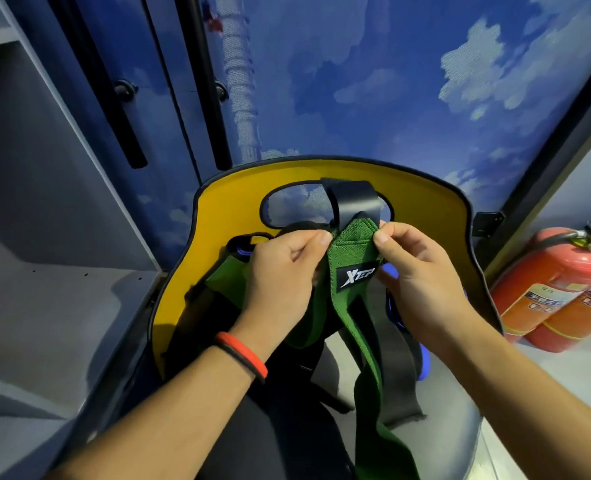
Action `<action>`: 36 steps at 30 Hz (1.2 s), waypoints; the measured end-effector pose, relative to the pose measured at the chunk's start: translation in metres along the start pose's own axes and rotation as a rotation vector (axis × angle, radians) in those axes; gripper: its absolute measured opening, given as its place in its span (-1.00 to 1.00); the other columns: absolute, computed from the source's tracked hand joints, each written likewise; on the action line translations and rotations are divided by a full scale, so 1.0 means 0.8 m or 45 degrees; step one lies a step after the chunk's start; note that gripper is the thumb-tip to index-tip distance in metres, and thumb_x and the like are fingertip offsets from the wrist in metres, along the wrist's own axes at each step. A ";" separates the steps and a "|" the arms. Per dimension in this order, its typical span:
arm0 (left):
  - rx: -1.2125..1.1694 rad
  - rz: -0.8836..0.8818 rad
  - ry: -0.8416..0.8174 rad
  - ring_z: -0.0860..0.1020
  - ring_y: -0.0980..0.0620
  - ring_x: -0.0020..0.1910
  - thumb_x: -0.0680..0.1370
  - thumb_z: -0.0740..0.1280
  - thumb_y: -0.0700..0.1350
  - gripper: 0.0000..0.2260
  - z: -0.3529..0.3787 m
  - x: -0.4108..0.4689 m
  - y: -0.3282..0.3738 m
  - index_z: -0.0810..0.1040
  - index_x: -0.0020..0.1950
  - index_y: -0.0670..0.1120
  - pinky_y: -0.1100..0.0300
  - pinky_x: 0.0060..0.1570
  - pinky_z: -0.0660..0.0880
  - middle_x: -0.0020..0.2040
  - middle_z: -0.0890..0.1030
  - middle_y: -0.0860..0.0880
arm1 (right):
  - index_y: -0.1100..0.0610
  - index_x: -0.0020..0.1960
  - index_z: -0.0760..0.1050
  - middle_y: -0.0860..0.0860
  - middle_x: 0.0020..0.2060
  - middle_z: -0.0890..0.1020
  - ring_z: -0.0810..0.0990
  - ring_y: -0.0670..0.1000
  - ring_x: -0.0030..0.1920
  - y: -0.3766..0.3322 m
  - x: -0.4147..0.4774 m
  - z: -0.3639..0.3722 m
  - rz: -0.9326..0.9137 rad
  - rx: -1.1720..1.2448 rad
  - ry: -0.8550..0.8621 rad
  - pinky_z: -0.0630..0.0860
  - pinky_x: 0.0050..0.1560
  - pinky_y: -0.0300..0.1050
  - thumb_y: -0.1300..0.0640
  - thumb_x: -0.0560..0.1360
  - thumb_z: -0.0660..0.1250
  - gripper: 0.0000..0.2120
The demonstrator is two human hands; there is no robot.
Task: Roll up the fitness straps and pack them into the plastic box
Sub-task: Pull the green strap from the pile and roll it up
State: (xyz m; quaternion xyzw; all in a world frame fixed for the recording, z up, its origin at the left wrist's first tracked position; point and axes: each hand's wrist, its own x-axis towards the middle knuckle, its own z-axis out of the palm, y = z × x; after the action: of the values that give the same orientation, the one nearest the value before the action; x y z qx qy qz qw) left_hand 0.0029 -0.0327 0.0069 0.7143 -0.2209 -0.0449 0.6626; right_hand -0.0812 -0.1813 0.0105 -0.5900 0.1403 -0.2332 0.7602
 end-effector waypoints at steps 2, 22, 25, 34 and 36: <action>-0.007 0.011 0.013 0.72 -0.05 -0.03 0.54 0.35 0.07 -0.79 0.004 -0.002 0.000 0.70 0.08 0.05 -0.18 0.01 0.65 -0.09 0.75 0.05 | 0.15 -0.01 0.55 0.09 -0.07 0.68 0.63 0.06 -0.04 -0.003 -0.002 0.002 -0.003 0.006 0.025 0.51 0.18 0.12 0.18 0.61 0.35 -0.96; 0.247 0.183 -0.008 0.69 0.14 -0.18 0.56 0.37 0.12 -0.73 0.021 -0.029 0.023 0.74 0.02 -0.03 0.05 -0.15 0.66 -0.20 0.73 0.07 | 0.25 0.04 0.52 0.00 -0.27 0.68 0.63 -0.08 -0.27 -0.005 -0.010 0.012 -0.123 0.025 0.329 0.59 -0.17 -0.24 0.27 0.62 0.33 -0.96; 0.280 0.182 -0.075 0.67 0.30 -0.16 0.48 0.53 -0.01 -0.76 0.026 -0.033 0.028 0.73 0.13 -0.03 0.34 -0.11 0.61 -0.12 0.75 0.10 | 0.28 0.05 0.54 0.06 -0.21 0.68 0.63 -0.04 -0.21 -0.001 -0.008 0.011 -0.120 -0.025 0.389 0.60 -0.09 -0.14 0.25 0.62 0.34 -0.92; -0.094 -0.347 0.080 0.73 -0.10 -0.10 0.38 0.53 -0.02 -0.96 0.011 0.005 0.017 0.74 -0.20 0.11 -0.13 0.01 0.66 -0.18 0.75 -0.02 | 0.01 0.10 0.55 -0.02 -0.04 0.56 0.55 -0.03 -0.10 -0.009 -0.016 0.011 -0.420 -0.885 0.267 0.55 -0.05 -0.13 0.11 0.50 0.50 -0.79; -0.073 -0.301 0.123 0.72 -0.10 -0.10 0.38 0.54 -0.02 -0.92 0.010 0.007 0.023 0.73 -0.27 0.18 -0.15 0.00 0.66 -0.23 0.73 0.00 | -0.01 0.22 0.57 -0.11 0.05 0.53 0.55 -0.14 0.02 -0.008 -0.024 0.017 -0.397 -1.030 0.050 0.54 0.03 -0.23 -0.01 0.47 0.51 -0.65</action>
State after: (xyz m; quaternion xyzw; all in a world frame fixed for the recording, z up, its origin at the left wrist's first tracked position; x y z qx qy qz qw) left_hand 0.0006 -0.0428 0.0251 0.7173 -0.1017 -0.0944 0.6828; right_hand -0.0920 -0.1613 0.0191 -0.8500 0.1441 -0.2825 0.4206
